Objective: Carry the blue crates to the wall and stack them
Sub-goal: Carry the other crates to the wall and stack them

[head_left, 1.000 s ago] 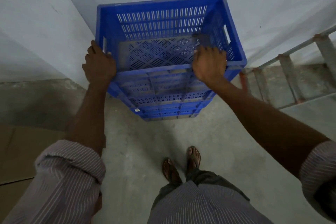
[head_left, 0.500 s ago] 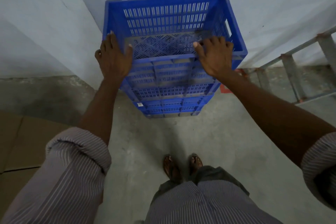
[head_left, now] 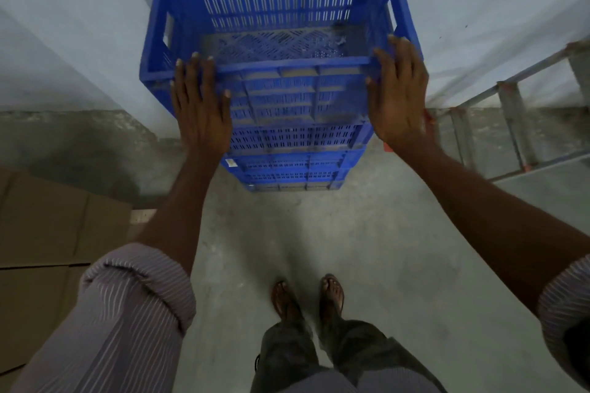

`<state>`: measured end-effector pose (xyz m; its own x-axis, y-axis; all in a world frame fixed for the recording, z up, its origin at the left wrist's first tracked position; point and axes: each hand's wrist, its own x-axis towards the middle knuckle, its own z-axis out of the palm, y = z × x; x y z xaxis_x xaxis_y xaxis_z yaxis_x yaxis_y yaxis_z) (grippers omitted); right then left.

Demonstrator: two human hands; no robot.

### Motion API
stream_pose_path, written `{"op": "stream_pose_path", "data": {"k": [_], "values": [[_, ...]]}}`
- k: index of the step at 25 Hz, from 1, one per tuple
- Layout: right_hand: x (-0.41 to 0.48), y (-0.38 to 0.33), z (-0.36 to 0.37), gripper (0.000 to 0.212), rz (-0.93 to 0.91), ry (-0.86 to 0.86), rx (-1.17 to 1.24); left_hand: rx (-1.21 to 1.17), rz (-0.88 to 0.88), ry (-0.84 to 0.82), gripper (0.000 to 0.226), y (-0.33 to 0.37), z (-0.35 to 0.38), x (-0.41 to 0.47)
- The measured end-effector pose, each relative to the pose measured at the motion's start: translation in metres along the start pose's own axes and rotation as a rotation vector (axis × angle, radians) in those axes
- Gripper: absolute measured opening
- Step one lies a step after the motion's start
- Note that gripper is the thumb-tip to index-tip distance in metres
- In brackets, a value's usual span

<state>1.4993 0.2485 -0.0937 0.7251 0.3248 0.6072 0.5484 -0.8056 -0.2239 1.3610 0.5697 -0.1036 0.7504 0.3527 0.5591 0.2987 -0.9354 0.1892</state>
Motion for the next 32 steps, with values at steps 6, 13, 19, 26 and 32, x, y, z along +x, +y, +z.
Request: {"op": "stream_pose_path", "data": {"k": [6, 13, 19, 26, 32], "values": [[-0.080, 0.006, 0.050, 0.024, -0.090, -0.034, 0.083, -0.110, 0.221, -0.086, 0.028, 0.019, 0.063, -0.075], [-0.112, 0.030, 0.163, 0.047, -0.193, 0.183, -0.139, -0.119, 0.336, 0.213, 0.028, 0.013, 0.167, -0.084], [-0.101, 0.043, 0.207, 0.017, -0.296, 0.655, -0.090, -0.060, 0.392, 0.626, 0.013, 0.008, 0.203, -0.078], [-0.104, 0.044, 0.208, 0.011, -0.357, 0.812, -0.040, -0.082, 0.375, 0.770, 0.019, 0.015, 0.208, -0.080], [-0.223, 0.075, 0.268, 0.016, -0.247, 0.586, 0.132, -0.185, 0.444, 0.624, 0.020, 0.028, 0.280, -0.174]]}}
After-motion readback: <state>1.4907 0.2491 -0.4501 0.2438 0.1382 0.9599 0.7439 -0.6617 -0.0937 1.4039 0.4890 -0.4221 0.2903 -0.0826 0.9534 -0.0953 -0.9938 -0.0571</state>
